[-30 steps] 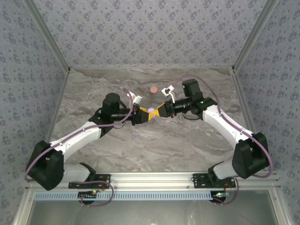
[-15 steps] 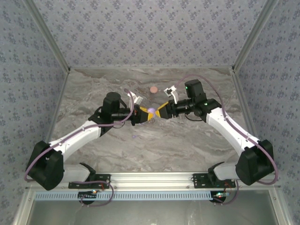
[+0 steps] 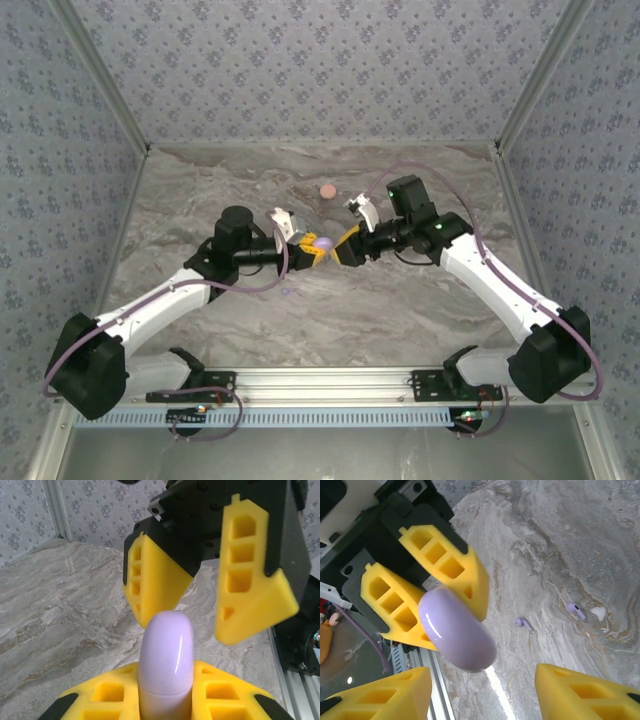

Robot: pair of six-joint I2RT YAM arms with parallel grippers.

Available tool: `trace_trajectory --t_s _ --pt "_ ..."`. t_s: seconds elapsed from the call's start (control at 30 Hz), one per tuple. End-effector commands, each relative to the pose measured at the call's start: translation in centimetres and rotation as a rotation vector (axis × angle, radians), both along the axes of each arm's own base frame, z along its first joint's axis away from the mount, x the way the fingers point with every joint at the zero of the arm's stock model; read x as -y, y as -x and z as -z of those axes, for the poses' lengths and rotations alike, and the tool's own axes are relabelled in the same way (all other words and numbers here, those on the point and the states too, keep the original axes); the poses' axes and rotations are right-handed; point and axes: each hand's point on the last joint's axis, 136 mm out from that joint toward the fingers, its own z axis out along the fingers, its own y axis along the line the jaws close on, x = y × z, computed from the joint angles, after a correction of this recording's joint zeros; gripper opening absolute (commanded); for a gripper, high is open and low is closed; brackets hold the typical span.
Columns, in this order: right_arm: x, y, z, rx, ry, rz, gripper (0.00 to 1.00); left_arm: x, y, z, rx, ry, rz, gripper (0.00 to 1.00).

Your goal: Insert wireless bluetooth earbuds into charging case

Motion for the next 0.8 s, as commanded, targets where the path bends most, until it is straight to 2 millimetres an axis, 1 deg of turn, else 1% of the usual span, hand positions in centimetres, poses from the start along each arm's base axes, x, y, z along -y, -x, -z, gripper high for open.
trace_trajectory --t_s 0.0,0.17,0.33,0.5,0.77 --pt "-0.1 0.3 -1.3 0.053 0.009 -0.018 0.59 0.2 0.4 -1.4 0.103 0.019 0.022 0.13" --pt "-0.3 -0.1 -1.1 0.064 0.030 -0.001 0.59 0.4 1.0 -1.6 0.114 0.021 0.048 0.13" --pt "-0.2 -1.0 -1.0 0.075 0.046 0.037 0.60 0.7 1.6 -1.6 0.114 0.010 0.073 0.13" --pt "0.4 -2.1 -0.5 0.087 0.083 0.100 0.59 0.8 2.3 -1.6 0.119 0.009 0.096 0.13" --pt "1.2 -3.6 -0.5 0.095 0.096 0.182 0.59 0.9 3.0 -1.7 0.128 0.009 0.124 0.13"
